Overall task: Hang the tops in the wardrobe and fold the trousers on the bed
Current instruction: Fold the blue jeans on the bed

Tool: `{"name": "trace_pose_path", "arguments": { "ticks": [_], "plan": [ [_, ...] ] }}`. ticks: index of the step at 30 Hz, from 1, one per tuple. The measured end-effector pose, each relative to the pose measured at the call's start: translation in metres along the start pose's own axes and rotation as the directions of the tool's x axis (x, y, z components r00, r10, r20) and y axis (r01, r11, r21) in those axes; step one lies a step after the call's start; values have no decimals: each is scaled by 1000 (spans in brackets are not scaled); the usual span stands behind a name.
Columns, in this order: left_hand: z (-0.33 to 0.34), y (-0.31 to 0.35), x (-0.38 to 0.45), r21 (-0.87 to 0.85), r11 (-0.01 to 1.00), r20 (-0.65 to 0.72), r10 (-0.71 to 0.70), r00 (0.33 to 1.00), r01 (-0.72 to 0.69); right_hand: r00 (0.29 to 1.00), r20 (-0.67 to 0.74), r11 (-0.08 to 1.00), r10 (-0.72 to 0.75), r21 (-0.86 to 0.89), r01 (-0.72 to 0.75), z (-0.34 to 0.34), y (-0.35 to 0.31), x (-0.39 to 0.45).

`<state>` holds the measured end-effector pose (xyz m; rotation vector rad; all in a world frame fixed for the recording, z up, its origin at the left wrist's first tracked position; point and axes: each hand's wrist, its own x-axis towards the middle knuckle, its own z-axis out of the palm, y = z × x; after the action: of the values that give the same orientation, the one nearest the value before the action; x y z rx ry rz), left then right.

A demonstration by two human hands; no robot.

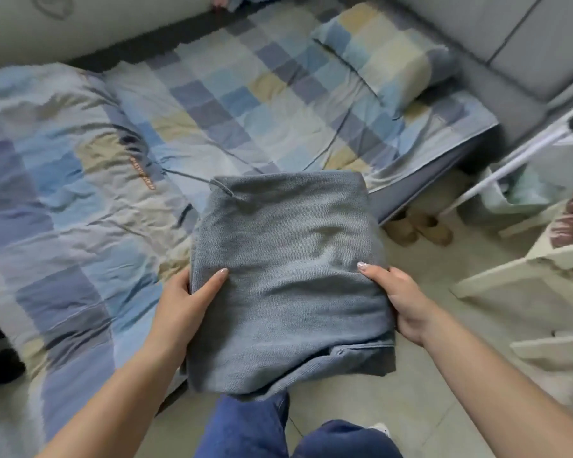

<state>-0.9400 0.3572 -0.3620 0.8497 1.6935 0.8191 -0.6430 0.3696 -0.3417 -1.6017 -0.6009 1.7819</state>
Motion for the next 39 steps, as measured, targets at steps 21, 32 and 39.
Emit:
{"name": "trace_pose_path", "arguments": {
  "ticks": [21,32,39],
  "plan": [
    [441,99,-301,186,982,906,-160,393,-27,800,-600,754,-5,523,397,-405,124,-394],
    [638,126,-340,197,946,970,-150,190,-258,567,-810,642,151,516,567,-522,148,-413],
    [796,154,-382,177,845,972,-231,-45,-505,268,-879,618,395,470,631,-596,156,-421]
  ]
}}
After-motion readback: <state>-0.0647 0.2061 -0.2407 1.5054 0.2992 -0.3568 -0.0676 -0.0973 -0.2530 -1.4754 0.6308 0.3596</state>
